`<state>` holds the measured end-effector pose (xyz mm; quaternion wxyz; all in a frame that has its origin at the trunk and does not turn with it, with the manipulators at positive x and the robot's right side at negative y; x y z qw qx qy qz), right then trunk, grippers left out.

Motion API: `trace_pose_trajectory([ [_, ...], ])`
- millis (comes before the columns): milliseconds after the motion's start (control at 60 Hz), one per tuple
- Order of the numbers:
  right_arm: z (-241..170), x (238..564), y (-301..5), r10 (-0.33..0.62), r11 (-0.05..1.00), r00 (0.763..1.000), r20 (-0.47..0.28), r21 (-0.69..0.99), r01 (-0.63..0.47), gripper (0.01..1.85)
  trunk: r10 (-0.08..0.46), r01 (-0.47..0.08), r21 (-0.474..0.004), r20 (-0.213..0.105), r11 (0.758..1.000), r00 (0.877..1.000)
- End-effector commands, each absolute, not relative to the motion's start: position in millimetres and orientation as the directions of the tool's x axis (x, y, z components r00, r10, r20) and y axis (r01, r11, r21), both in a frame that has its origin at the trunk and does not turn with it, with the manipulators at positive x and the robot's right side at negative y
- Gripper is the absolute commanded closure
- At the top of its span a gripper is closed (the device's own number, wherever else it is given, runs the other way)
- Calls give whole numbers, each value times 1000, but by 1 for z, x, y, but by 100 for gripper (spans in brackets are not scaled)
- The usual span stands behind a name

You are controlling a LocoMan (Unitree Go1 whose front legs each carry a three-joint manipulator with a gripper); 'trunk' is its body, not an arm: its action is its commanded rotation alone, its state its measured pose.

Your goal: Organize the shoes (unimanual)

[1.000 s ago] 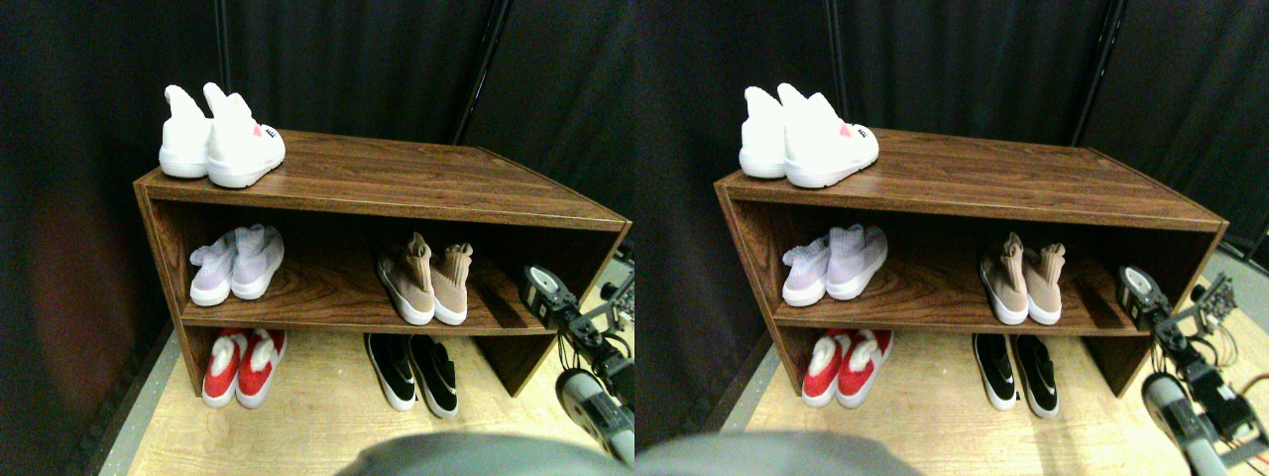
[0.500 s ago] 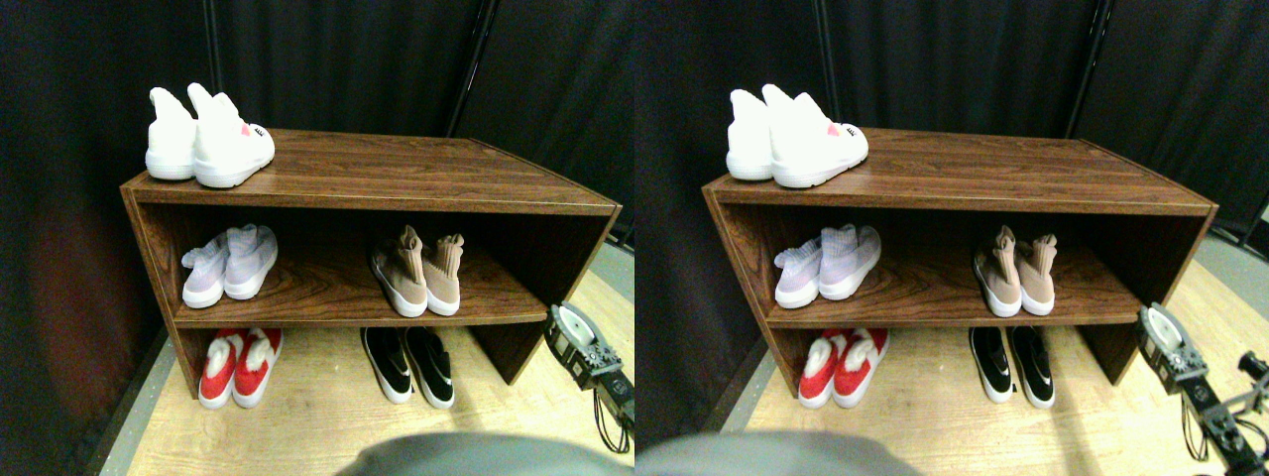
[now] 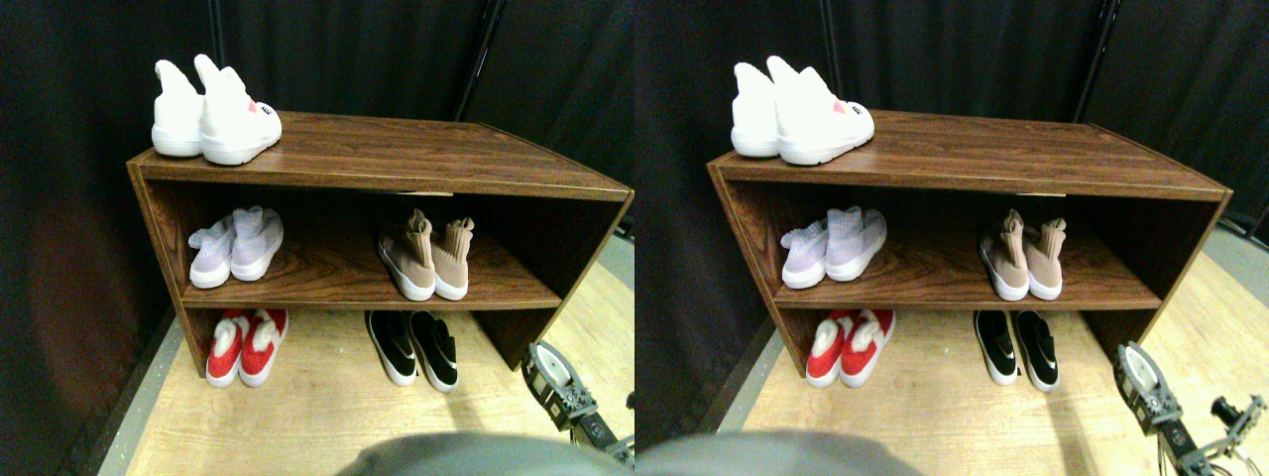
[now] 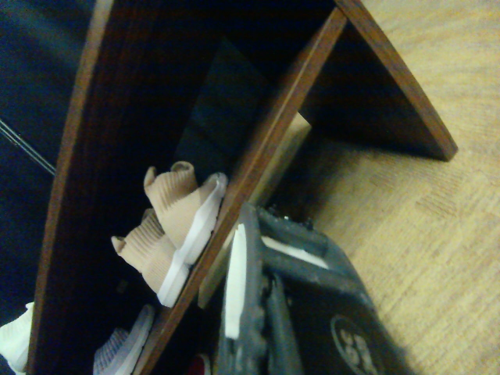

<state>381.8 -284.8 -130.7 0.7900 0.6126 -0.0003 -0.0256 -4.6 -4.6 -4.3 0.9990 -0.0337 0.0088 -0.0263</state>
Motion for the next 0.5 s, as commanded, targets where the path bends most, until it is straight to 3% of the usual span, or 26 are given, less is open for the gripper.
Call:
trace_pose_trajectory([
  [17, -135, 386, -284, -50, 227, 999, -8, 974, 19, 180, -47, 43, -86, -46, 995, 998],
  [183, -160, 396, -290, -135, 152, 987, -85, 983, 105, 180, -44, 40, -84, -49, 996, 998],
  [500, -194, 427, -306, -180, 64, 967, -178, 979, 192, 180, -30, 25, -92, -45, 995, 999],
])
